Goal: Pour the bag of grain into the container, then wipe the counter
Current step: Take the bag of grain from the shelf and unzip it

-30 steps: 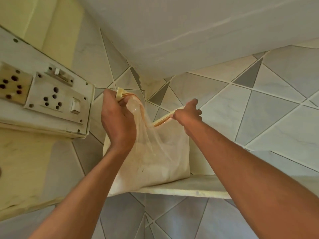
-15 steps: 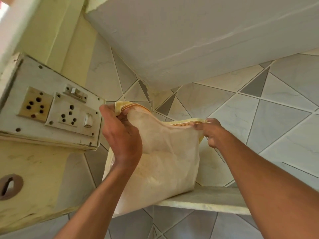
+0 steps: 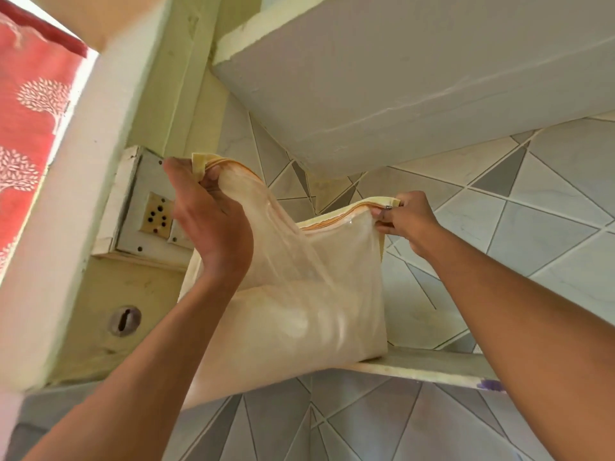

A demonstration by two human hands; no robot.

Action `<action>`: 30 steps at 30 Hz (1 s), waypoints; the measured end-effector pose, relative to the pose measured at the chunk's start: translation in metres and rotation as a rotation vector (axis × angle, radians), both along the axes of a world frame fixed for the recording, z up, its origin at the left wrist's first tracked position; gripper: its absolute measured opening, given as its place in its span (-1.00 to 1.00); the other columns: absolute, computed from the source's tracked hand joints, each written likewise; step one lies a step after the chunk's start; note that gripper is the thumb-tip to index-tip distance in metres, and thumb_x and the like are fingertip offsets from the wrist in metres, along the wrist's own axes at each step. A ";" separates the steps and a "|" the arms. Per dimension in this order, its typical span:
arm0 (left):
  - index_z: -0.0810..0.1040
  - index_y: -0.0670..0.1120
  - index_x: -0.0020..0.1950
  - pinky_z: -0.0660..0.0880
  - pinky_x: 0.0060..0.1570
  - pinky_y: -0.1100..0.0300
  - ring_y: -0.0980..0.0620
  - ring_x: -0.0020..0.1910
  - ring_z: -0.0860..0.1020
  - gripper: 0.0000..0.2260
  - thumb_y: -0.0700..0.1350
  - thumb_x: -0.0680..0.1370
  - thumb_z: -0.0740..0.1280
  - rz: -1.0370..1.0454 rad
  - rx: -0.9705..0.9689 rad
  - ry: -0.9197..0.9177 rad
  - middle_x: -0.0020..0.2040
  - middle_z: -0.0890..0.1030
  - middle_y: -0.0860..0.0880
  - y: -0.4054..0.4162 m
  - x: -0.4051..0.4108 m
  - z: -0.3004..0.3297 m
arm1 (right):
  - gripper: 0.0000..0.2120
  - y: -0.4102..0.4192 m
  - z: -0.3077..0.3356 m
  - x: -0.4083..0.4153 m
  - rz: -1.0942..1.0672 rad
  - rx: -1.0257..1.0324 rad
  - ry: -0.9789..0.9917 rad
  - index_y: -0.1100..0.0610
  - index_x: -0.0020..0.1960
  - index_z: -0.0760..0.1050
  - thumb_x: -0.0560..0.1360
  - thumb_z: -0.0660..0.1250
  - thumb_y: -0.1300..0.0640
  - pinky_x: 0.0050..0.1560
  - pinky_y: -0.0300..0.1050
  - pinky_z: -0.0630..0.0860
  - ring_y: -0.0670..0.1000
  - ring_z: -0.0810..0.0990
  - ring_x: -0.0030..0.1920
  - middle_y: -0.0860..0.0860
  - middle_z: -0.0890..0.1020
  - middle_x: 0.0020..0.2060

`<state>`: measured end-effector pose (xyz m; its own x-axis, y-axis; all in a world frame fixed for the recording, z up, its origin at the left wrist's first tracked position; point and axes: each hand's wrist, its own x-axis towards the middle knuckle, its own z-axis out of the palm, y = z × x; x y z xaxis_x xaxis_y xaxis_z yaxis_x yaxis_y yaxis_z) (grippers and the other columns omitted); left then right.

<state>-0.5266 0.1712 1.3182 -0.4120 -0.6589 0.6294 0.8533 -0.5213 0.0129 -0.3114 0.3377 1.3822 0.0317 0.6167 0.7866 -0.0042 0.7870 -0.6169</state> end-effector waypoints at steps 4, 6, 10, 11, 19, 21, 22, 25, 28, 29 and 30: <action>0.29 -0.20 -0.05 0.24 -0.30 0.41 0.09 -0.31 0.26 -0.83 -0.42 0.51 0.02 0.029 0.007 -0.029 -0.26 0.34 -0.11 -0.056 0.007 0.008 | -0.80 -0.042 0.003 -0.011 -0.027 0.055 0.026 0.24 -0.12 0.59 0.37 0.60 0.25 -0.15 0.00 0.71 0.05 0.70 -0.23 0.15 0.67 -0.10; 0.26 -0.17 -0.04 0.25 -0.28 0.46 0.06 -0.30 0.26 -0.82 -0.41 0.50 0.01 0.047 0.003 -0.030 -0.26 0.35 -0.11 -0.083 0.006 0.010 | -0.80 -0.060 0.001 -0.015 -0.025 0.068 0.047 0.24 -0.12 0.62 0.36 0.61 0.22 -0.16 0.00 0.72 0.03 0.71 -0.27 0.14 0.69 -0.10; 0.35 -0.28 -0.01 0.24 -0.27 0.36 0.08 -0.33 0.28 -0.88 -0.39 0.55 0.05 0.118 -0.077 -0.081 -0.27 0.39 -0.06 -0.132 0.006 0.001 | -0.81 -0.100 -0.017 -0.021 0.053 0.053 0.074 0.24 -0.09 0.64 0.37 0.60 0.23 -0.16 -0.01 0.71 0.00 0.70 -0.29 0.12 0.70 -0.13; 0.35 -0.26 0.00 0.24 -0.26 0.34 0.08 -0.32 0.28 -0.87 -0.39 0.55 0.06 0.130 -0.113 -0.088 -0.26 0.40 -0.06 -0.141 0.005 -0.003 | -0.82 -0.109 -0.024 -0.023 0.063 0.050 0.060 0.24 -0.10 0.64 0.37 0.60 0.24 -0.16 -0.01 0.71 0.00 0.69 -0.29 0.12 0.70 -0.14; 0.36 -0.15 0.01 0.23 -0.31 0.26 0.19 -0.34 0.38 -0.68 -0.46 0.42 0.00 0.203 -0.439 -0.130 -0.30 0.37 0.16 -0.214 0.033 -0.079 | -0.84 -0.166 -0.117 -0.013 0.161 -0.053 -0.037 0.23 -0.14 0.63 0.38 0.59 0.23 -0.14 0.07 0.71 -0.01 0.69 -0.33 0.07 0.68 -0.22; 0.34 -0.14 -0.02 0.21 -0.31 0.23 0.16 -0.33 0.34 -0.72 -0.46 0.44 0.02 0.218 -0.508 -0.146 -0.30 0.36 0.15 -0.225 0.038 -0.104 | -0.78 -0.174 -0.142 -0.005 0.164 -0.083 -0.059 0.34 -0.15 0.62 0.36 0.60 0.24 -0.16 0.12 0.70 -0.01 0.68 -0.38 0.09 0.68 -0.26; 0.34 -0.14 -0.04 0.20 -0.31 0.21 0.15 -0.32 0.31 -0.75 -0.45 0.46 0.04 0.224 -0.543 -0.150 -0.31 0.37 0.12 -0.230 0.042 -0.118 | -0.76 -0.176 -0.157 0.000 0.163 -0.104 -0.070 0.37 -0.16 0.60 0.35 0.61 0.25 -0.17 0.13 0.70 -0.01 0.67 -0.41 0.10 0.67 -0.28; 0.40 -0.25 -0.03 0.25 -0.33 0.18 0.15 -0.30 0.33 -0.91 -0.37 0.54 0.14 0.199 -0.681 -0.151 -0.27 0.45 0.01 -0.239 0.056 -0.164 | -0.79 -0.172 -0.203 0.018 0.158 -0.167 -0.112 0.34 -0.25 0.57 0.34 0.60 0.29 -0.22 0.13 0.70 -0.05 0.60 -0.49 0.08 0.61 -0.34; 0.39 -0.16 -0.09 0.28 -0.37 0.18 0.14 -0.36 0.34 -0.91 -0.30 0.59 0.22 0.170 -0.791 -0.128 -0.32 0.42 0.10 -0.240 0.074 -0.211 | -0.78 -0.163 -0.252 0.040 0.168 -0.214 -0.175 0.40 -0.18 0.57 0.35 0.59 0.32 -0.34 -0.09 0.67 -0.04 0.59 -0.43 0.09 0.59 -0.33; 0.38 -0.12 -0.10 0.27 -0.38 0.20 0.16 -0.39 0.36 -0.88 -0.29 0.60 0.25 0.140 -0.819 -0.120 -0.34 0.39 0.13 -0.238 0.083 -0.229 | -0.79 -0.160 -0.269 0.050 0.169 -0.227 -0.197 0.40 -0.19 0.56 0.37 0.57 0.33 -0.39 -0.19 0.62 -0.02 0.58 -0.39 0.10 0.58 -0.32; 0.37 -0.09 -0.12 0.27 -0.38 0.19 0.19 -0.39 0.36 -0.85 -0.28 0.60 0.27 0.107 -0.853 -0.114 -0.35 0.38 0.13 -0.235 0.091 -0.246 | -0.80 -0.158 -0.285 0.061 0.156 -0.245 -0.220 0.39 -0.20 0.55 0.38 0.56 0.34 -0.44 -0.28 0.57 -0.01 0.58 -0.37 0.10 0.58 -0.32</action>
